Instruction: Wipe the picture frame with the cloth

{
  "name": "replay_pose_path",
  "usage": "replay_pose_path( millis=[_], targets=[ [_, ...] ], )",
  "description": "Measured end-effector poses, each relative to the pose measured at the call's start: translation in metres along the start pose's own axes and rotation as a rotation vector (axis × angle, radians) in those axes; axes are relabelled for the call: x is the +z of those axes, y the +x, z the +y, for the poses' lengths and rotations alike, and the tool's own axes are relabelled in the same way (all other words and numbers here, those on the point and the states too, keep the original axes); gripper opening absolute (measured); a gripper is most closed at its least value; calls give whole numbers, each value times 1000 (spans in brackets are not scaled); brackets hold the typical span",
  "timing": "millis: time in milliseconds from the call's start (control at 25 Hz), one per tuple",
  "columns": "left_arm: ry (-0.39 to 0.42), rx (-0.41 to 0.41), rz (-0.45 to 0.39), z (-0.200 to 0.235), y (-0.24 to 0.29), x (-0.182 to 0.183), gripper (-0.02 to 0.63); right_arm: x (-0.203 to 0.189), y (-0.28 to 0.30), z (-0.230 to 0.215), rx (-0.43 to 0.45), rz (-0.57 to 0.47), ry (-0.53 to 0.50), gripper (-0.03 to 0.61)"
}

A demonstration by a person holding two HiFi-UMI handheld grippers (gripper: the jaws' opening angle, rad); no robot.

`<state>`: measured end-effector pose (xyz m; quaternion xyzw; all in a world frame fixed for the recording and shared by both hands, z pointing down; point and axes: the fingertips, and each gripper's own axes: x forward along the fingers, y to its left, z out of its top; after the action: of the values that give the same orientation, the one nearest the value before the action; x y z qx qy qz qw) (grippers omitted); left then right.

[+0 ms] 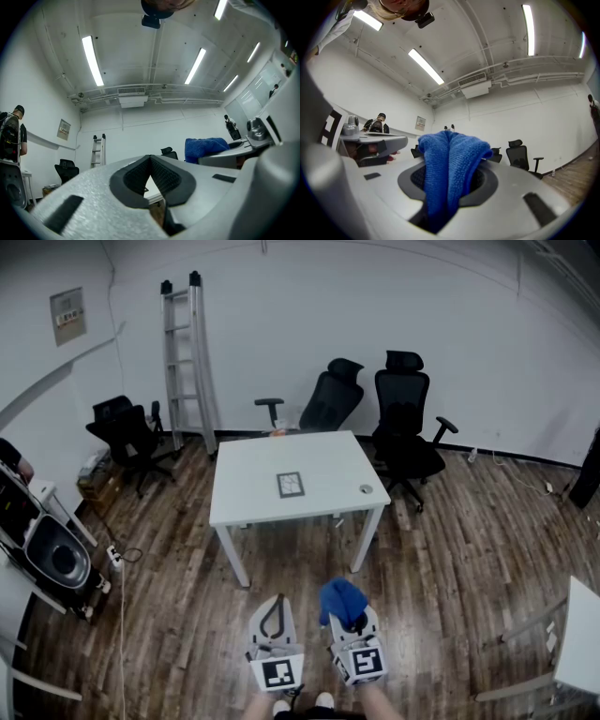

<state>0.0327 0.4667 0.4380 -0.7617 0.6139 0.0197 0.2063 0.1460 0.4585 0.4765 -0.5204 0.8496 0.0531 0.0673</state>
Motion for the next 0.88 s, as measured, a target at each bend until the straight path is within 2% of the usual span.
replay_pose_path(
  millis=[80, 160, 560, 600, 720, 760, 800, 880],
  targets=[
    [82, -25, 3, -3, 2, 3, 2, 0, -1, -2, 2, -2, 3, 129],
    [123, -37, 8, -6, 3, 4, 2, -2, -2, -6, 5, 8, 5, 127],
    [139, -11, 11, -28, 20, 1, 3, -10, 0, -30, 53, 24, 29, 127],
    [104, 5, 14, -29, 21, -1, 3, -11, 0, -32, 60, 30, 30, 127],
    [-201, 117, 35, -32, 22, -16, 3, -11, 5, -37, 86, 1, 33, 127],
    [-236, 133, 41, -33, 23, -19, 2, -10, 7, -38, 93, -15, 35, 127],
    [-231, 135, 46, -35, 25, -21, 2, -10, 9, -41, 97, -20, 37, 127],
    [-139, 108, 50, -37, 31, -19, 3, -12, 12, -46, 98, -14, 47, 127]
  ],
)
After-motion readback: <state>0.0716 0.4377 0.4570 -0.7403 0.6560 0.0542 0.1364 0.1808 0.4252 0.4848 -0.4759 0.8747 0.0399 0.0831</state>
